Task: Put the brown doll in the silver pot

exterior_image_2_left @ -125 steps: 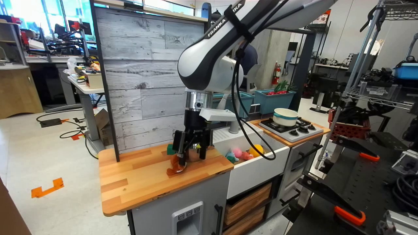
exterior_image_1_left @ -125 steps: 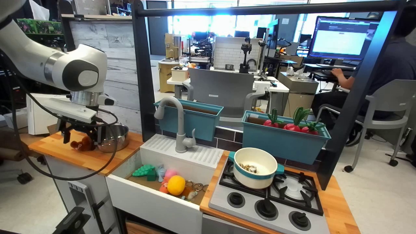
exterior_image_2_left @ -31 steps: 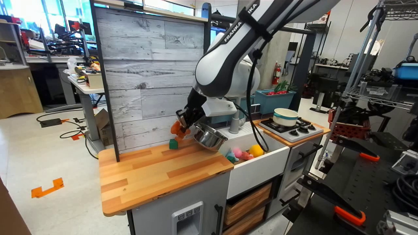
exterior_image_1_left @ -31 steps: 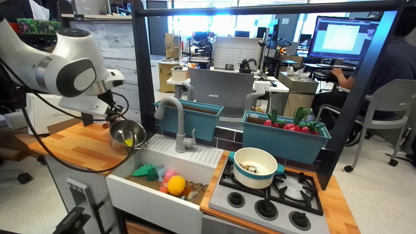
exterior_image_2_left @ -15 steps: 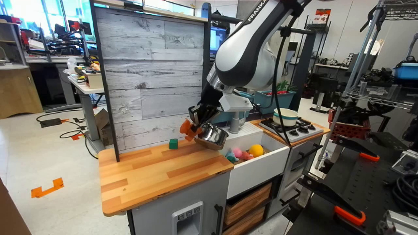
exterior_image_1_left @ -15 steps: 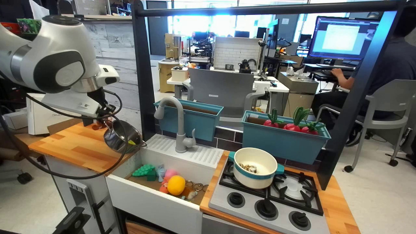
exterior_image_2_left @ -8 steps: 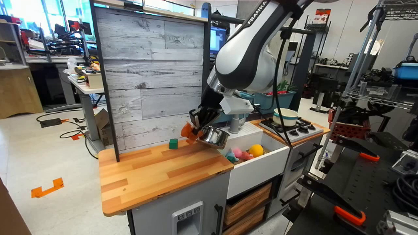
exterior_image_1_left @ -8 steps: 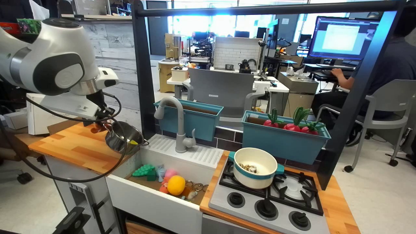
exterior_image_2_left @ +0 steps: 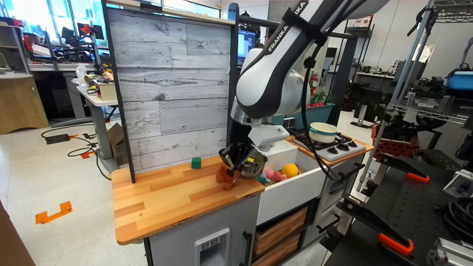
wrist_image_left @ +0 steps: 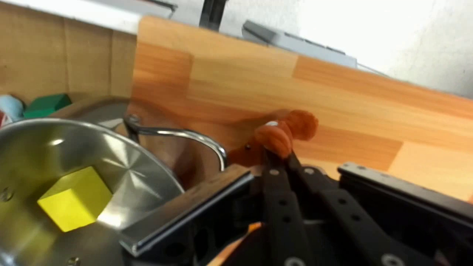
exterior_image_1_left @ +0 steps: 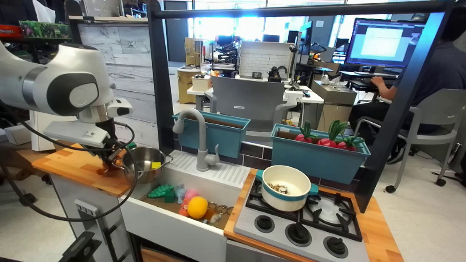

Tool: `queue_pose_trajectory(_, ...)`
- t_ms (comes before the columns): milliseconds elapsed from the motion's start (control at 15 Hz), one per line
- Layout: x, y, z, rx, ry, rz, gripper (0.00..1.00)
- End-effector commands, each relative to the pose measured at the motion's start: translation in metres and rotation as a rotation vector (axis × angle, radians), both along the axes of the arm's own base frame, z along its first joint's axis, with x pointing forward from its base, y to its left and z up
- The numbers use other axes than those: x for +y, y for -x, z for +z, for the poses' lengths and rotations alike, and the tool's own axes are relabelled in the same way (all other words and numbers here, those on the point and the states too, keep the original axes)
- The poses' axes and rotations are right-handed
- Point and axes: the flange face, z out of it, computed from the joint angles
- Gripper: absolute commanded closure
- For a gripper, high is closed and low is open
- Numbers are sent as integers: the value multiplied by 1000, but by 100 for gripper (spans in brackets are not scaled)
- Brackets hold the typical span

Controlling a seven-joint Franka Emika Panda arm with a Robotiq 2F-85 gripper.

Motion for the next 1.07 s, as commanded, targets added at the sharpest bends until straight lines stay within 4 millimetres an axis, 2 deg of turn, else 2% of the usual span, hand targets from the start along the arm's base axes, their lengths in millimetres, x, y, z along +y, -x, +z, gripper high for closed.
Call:
queue_pose_trajectory(0, -7, 0, -33, 197, 68, 4, 99)
queue_pose_trajectory(133, -10, -1, -39, 306, 92, 9, 99)
queue_pose_trajectory(333, -14, -10, -30, 388, 94, 14, 99)
queue_pose_trajectory(533, -18, -13, -32, 446, 100, 15, 99)
queue_pose_trajectory(800, -24, -16, -33, 489, 103, 20, 99)
queue_pose_trajectory(1000, -42, -21, -30, 430, 106, -22, 99)
